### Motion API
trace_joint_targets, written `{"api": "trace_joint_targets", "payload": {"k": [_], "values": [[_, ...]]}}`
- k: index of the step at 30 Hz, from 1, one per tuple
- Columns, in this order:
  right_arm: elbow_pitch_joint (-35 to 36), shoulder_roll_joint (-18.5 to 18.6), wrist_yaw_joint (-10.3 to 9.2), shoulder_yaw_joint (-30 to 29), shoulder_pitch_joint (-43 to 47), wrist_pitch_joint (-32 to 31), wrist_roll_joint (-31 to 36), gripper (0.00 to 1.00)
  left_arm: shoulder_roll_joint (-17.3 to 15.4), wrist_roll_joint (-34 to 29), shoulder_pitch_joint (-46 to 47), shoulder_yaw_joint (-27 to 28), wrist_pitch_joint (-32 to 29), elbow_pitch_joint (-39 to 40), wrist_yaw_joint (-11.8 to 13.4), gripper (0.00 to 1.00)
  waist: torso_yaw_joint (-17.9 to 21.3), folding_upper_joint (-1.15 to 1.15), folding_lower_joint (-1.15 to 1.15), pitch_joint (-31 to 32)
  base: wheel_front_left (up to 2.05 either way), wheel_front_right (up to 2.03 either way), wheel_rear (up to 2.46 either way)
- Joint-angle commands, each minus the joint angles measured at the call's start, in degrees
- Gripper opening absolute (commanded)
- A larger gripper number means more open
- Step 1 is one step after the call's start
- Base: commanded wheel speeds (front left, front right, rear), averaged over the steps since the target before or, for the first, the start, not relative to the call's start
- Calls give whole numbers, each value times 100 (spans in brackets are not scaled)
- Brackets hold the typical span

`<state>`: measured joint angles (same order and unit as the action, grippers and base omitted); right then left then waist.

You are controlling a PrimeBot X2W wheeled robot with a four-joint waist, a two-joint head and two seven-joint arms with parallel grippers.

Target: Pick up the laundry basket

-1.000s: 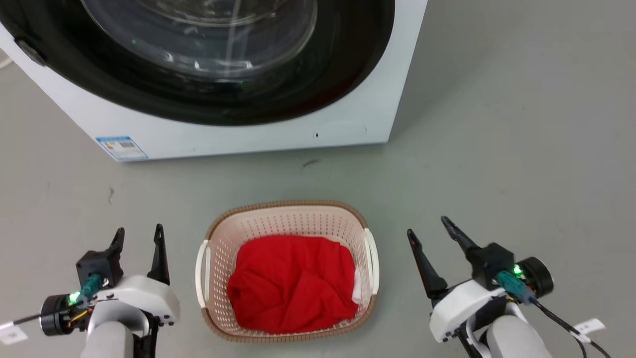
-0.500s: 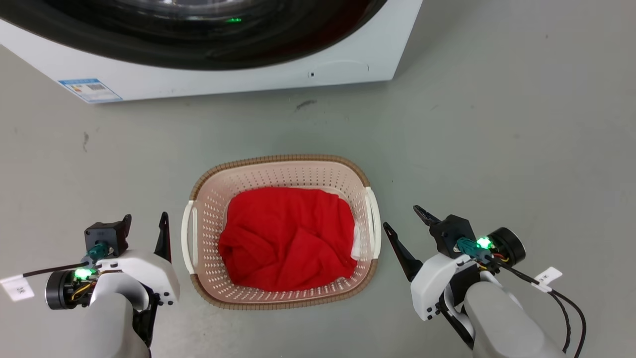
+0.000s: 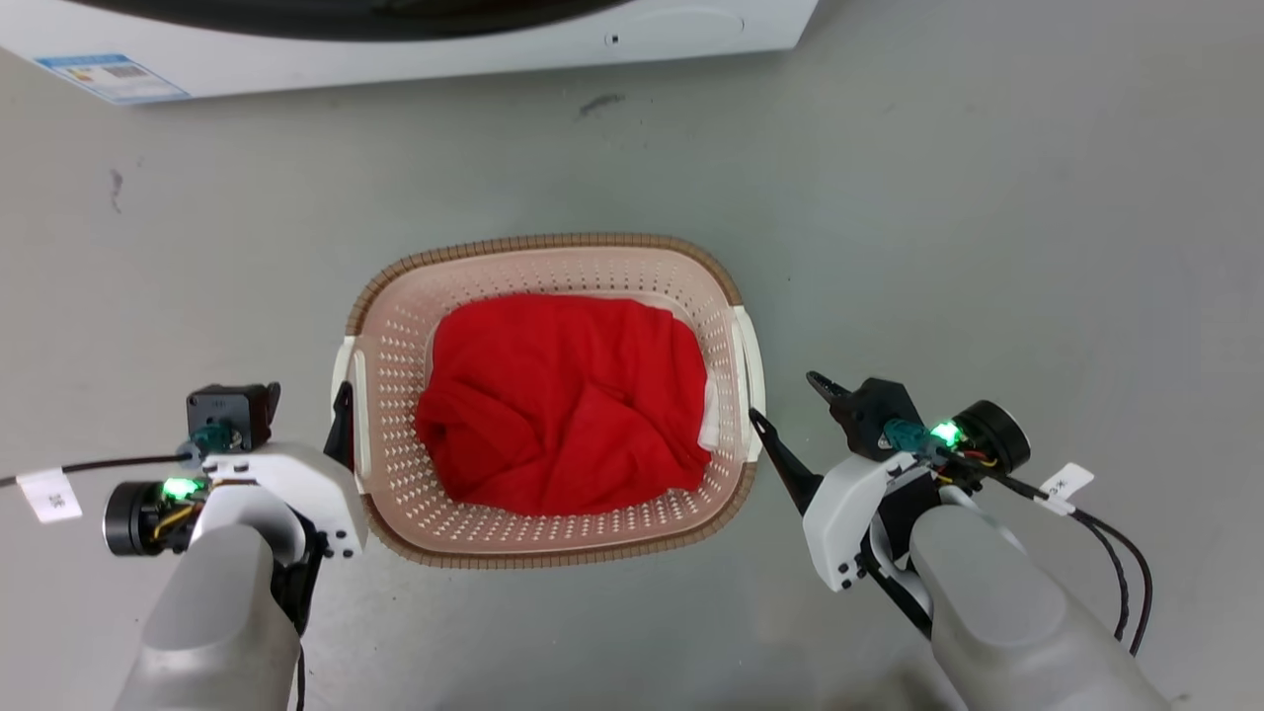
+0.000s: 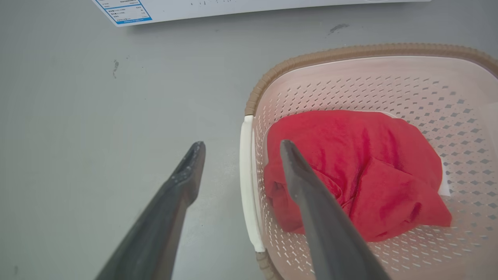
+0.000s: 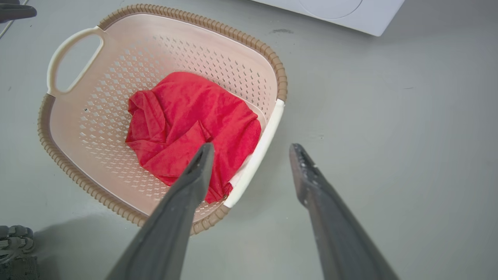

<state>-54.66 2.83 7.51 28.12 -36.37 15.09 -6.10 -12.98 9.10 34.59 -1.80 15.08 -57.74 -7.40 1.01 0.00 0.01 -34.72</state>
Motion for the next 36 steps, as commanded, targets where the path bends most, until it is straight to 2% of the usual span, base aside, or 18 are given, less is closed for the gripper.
{"api": "trace_joint_targets", "payload": {"k": [1,15,31,32,33,34,36], "values": [[-44,9,-4,38,-138,12,-67,100,-47,21,131,-50,14,-51,-9,100,23,0,-1,-159,0,0,0],[-617,9,-4,663,-896,12,-750,100,-61,232,990,-488,14,-836,-10,100,-15,0,-1,-1081,0,0,0],[-876,11,-6,635,-1466,12,-770,100,-51,263,1417,-658,14,-770,-10,100,-76,0,-1,-1707,0,0,0],[-876,11,-6,634,-1490,12,-763,90,-37,259,1444,-664,14,-768,-3,56,-79,0,-1,-1722,0,0,0],[-876,13,-7,627,-1514,12,-751,11,-27,235,1466,-674,14,-765,13,0,-82,0,-1,-1734,0,0,0],[-873,16,-7,626,-1529,12,-743,0,-7,215,1478,-699,14,-774,11,0,-86,0,-1,-1742,0,0,0],[-898,23,-6,670,-1517,8,-777,0,19,185,1510,-736,14,-767,8,0,-104,0,-1,-1745,0,0,0]]}}
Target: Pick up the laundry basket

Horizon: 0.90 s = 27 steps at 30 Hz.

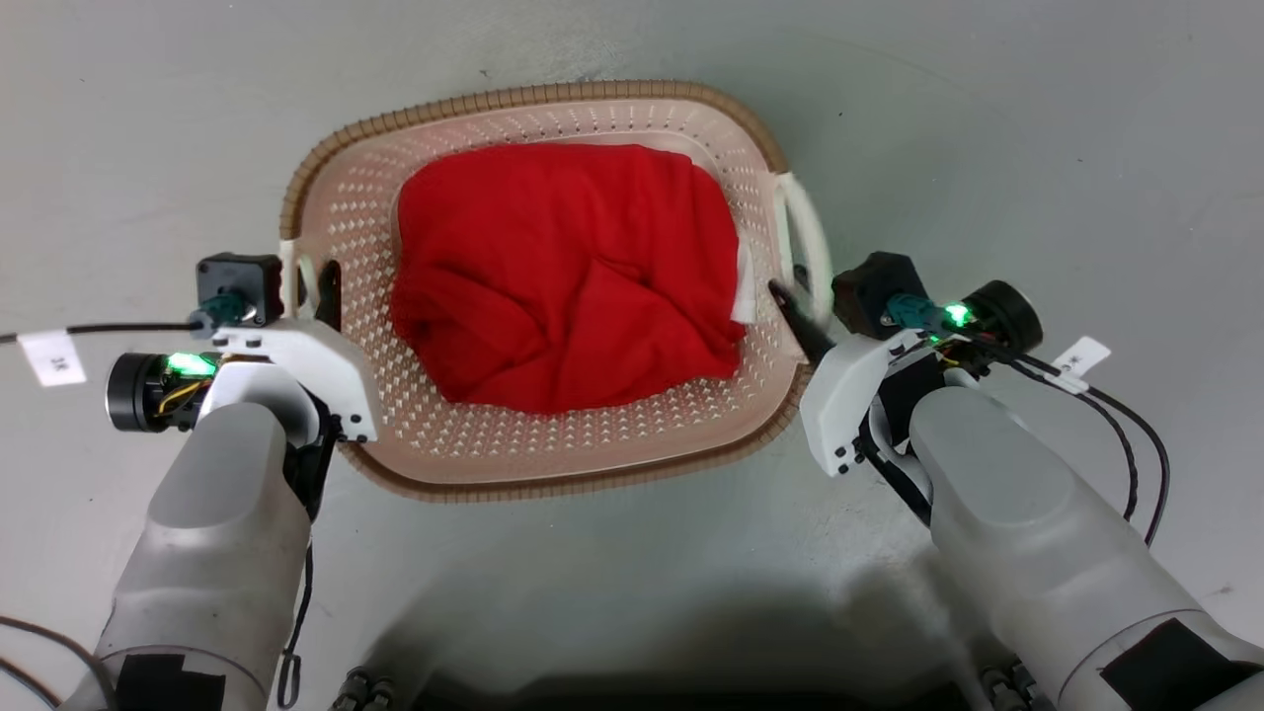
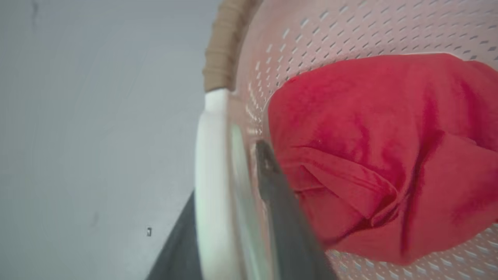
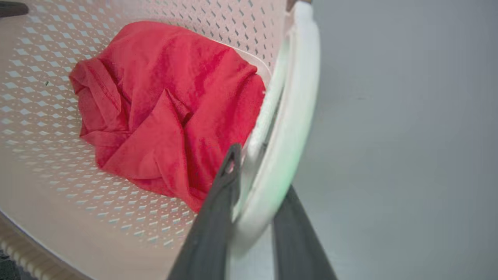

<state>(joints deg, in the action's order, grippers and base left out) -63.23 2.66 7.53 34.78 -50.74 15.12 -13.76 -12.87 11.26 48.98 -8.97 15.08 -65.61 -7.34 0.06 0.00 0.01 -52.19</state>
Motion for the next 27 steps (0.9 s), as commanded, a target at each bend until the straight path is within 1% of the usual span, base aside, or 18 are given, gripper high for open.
{"api": "trace_joint_targets", "payload": {"k": [1,6,11,19,27], "values": [[-47,36,-6,24,-93,-4,-10,0,21,-56,84,-39,3,26,-1,0,-15,0,-1,7,0,0,0],[-86,44,5,75,-62,15,-57,0,122,-61,13,-67,2,-7,-4,0,-66,0,-1,129,0,0,0],[-186,22,5,174,117,16,-140,0,158,0,-149,-75,2,-80,-9,0,-83,0,-1,442,0,0,0],[-440,26,5,390,419,9,-384,0,313,98,-446,-198,2,-281,-17,0,-77,0,-1,1192,0,0,0],[-571,6,5,734,792,-256,-811,0,558,446,-803,-664,-28,-583,-21,0,-32,0,-1,2142,0,0,0]]}}
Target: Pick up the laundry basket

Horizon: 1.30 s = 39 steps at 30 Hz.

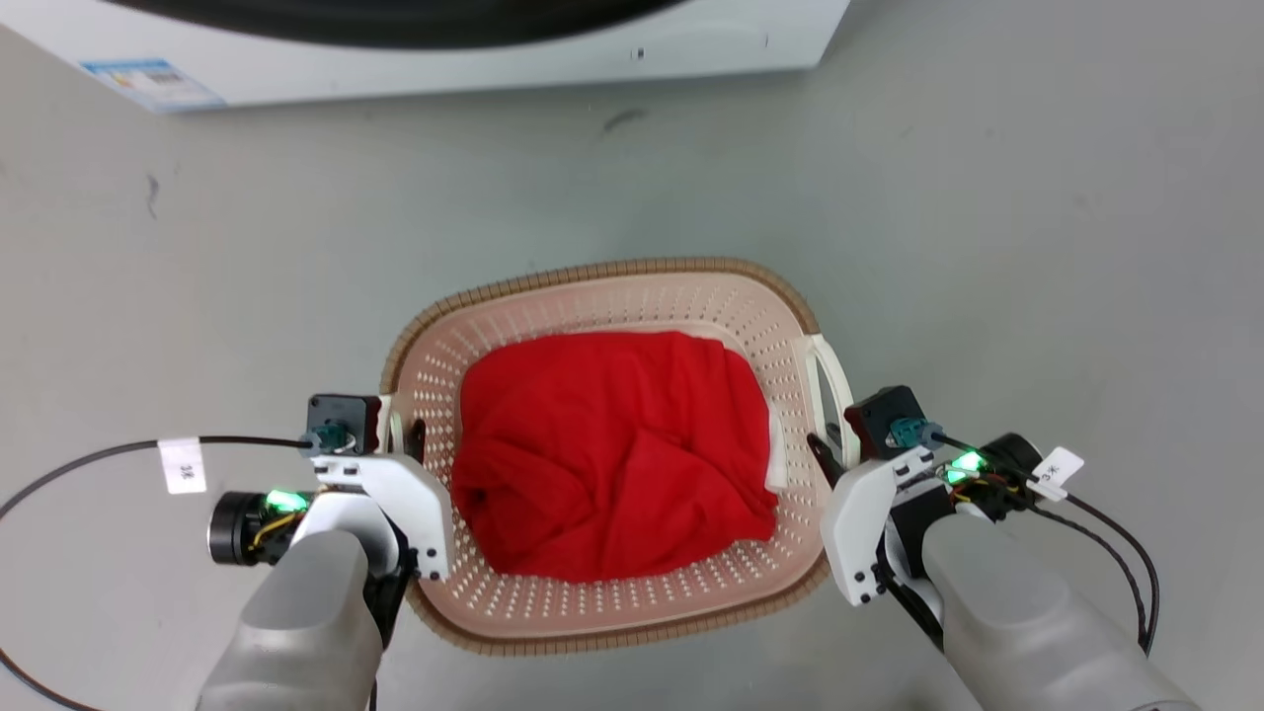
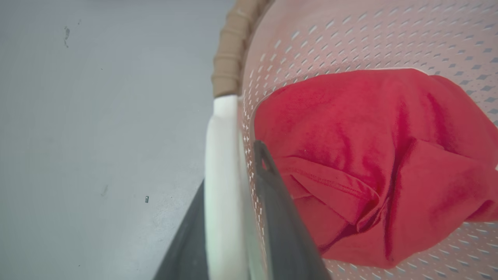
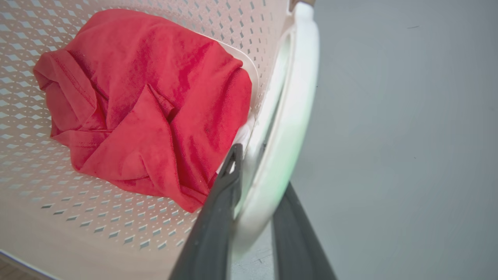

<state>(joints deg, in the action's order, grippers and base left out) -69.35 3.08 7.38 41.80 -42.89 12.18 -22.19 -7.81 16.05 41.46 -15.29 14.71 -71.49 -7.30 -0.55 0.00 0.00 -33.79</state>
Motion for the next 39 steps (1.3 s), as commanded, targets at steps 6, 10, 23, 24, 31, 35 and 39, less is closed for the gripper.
{"api": "trace_joint_targets", "payload": {"k": [6,10,23,24,31,35,39], "values": [[-6,-62,24,253,222,-155,-253,0,170,303,-283,-465,-285,-69,-44,0,55,0,0,948,0,0,0],[-64,-66,24,424,353,-302,-394,0,232,557,-429,-756,-548,-56,-48,0,54,0,0,1356,0,0,0],[-137,-80,32,1010,953,-816,-876,0,218,1427,-1073,-1642,-1106,182,-54,0,2,0,0,2595,0,0,0],[-139,-81,33,1053,997,-838,-907,0,218,1493,-1130,-1709,-1169,194,-55,0,1,0,0,2682,0,0,0],[-159,-89,34,1310,1260,-999,-1168,0,188,1970,-1443,-2145,-1522,339,-69,0,-36,0,0,3130,0,0,0],[-167,-88,34,1441,1347,-1083,-1307,0,120,2190,-1539,-2345,-1601,387,-69,0,-60,0,0,3282,0,0,0],[-157,-82,34,1568,1427,-1200,-1461,0,72,2412,-1638,-2518,-1702,406,-69,0,-69,0,0,3390,0,0,0]]}}
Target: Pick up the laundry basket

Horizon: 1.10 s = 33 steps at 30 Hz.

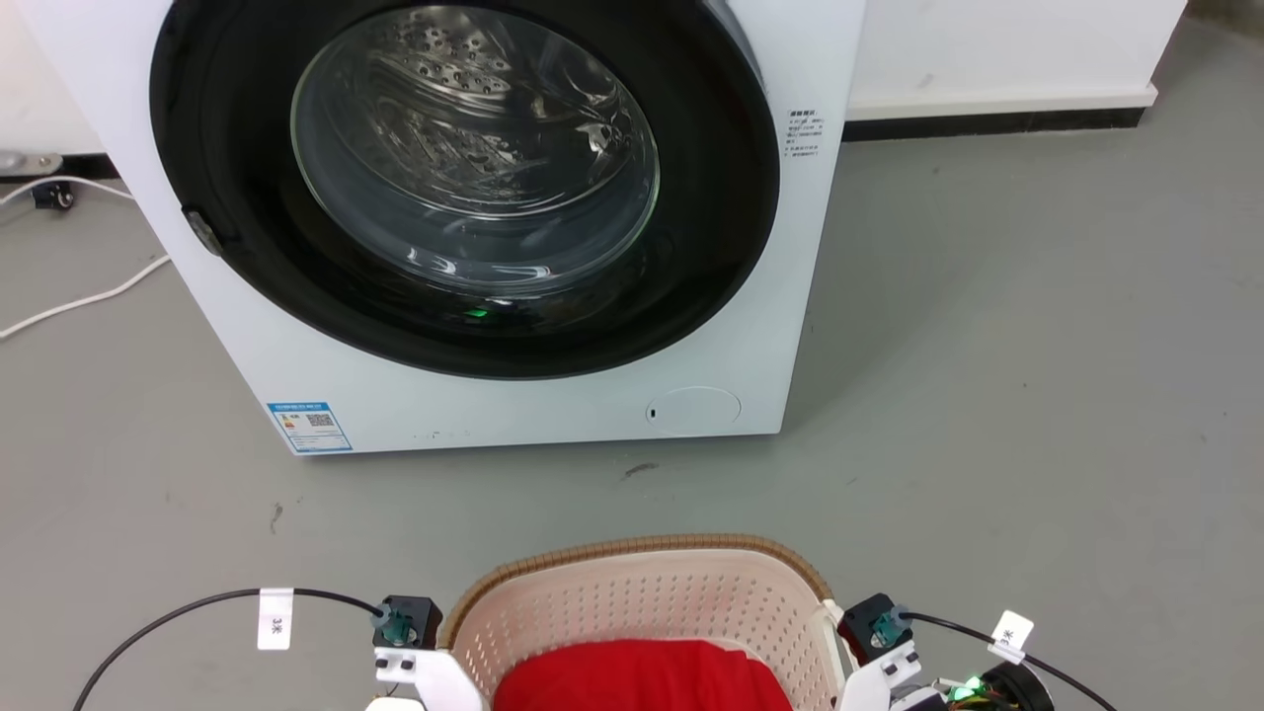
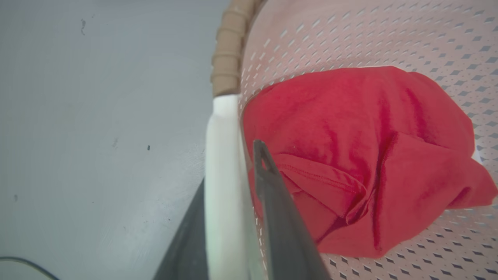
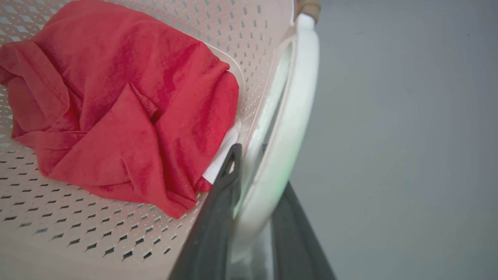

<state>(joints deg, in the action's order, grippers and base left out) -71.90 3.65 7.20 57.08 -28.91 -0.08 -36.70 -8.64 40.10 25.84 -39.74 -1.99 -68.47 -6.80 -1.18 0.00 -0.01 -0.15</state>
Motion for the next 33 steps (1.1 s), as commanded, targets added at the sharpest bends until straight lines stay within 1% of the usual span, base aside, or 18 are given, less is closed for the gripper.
{"api": "trace_joint_targets", "payload": {"k": [1,12,33], "values": [[95,-140,52,69,32,18,-48,0,147,59,-88,-108,-49,107,-120,0,-8,0,1,48,0,0,0],[97,-24,51,383,114,-134,-407,0,91,525,-186,-480,-180,100,-120,0,-6,0,1,250,0,0,0],[29,41,50,810,60,-85,-870,0,26,1028,-45,-956,8,-32,-120,0,-27,0,1,341,0,0,0]]}}
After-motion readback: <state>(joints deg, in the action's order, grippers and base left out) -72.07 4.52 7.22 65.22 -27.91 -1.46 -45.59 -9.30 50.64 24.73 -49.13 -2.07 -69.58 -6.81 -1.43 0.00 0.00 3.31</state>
